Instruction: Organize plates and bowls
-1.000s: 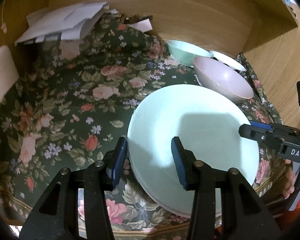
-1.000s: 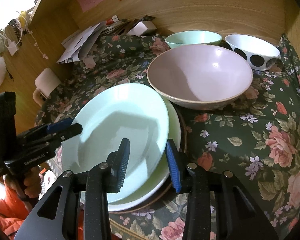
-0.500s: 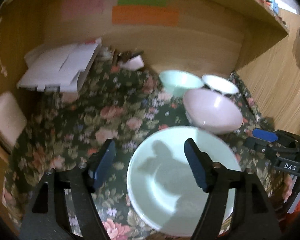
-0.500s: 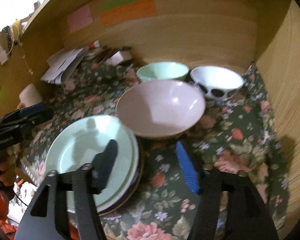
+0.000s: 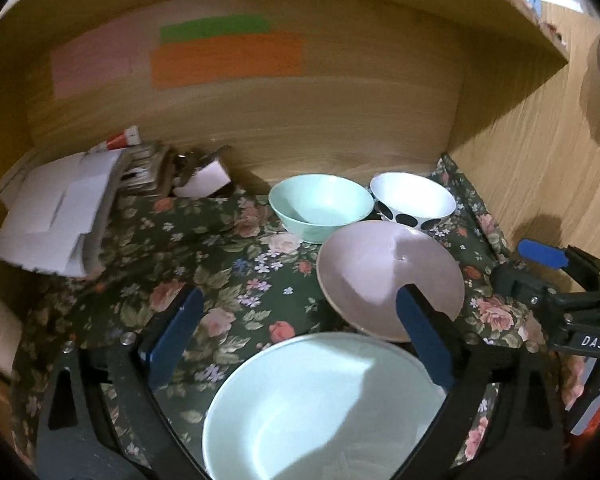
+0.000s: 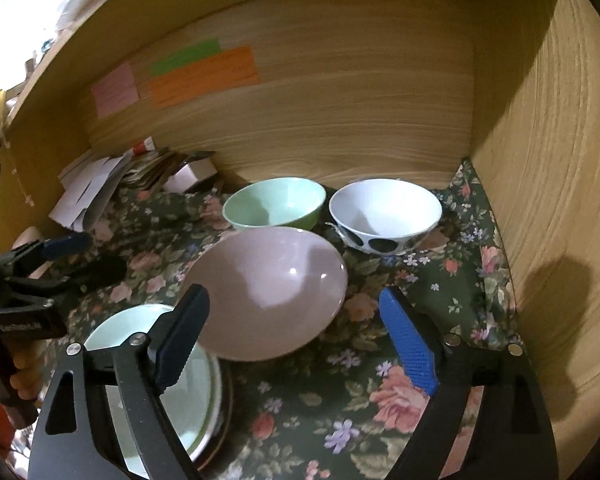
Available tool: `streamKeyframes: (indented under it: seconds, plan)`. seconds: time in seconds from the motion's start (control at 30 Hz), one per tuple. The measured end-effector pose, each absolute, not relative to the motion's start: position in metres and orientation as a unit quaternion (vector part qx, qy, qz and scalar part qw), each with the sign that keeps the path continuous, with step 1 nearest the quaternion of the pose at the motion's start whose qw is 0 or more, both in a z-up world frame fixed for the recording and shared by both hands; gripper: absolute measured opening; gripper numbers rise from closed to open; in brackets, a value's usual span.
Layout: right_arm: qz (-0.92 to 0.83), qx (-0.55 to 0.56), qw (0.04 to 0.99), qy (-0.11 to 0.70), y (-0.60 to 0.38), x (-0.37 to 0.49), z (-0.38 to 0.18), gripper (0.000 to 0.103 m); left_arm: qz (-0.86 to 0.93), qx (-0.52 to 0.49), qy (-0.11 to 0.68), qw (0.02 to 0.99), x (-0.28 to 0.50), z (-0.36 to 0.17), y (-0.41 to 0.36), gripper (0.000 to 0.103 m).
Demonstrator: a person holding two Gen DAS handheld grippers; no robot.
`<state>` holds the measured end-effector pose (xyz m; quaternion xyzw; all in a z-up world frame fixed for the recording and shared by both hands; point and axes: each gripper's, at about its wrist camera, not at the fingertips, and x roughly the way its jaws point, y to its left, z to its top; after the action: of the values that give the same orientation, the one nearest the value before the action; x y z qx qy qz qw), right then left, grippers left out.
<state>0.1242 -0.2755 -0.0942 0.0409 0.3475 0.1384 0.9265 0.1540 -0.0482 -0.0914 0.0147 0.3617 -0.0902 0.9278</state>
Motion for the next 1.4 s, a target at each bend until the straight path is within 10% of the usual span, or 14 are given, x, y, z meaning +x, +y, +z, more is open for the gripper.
streamKeyframes:
  seconds: [0.53,0.63,1.4]
  plan:
    - [0.114,0.069,0.908,0.398,-0.286,0.172,-0.139,0.085,-0.083,0.020,0.433,0.897,0.220,-0.146,-0.067,0.098]
    - [0.110,0.059,0.909,0.398,-0.283,0.175,-0.144,0.072,-0.085,0.017,0.437,0.895,0.227,-0.152,-0.069,0.096]
    - [0.148,0.104,0.873,0.453,-0.283,0.198,-0.175,0.018,-0.131,-0.016,0.494,0.860,0.251,-0.181,-0.079,0.015]
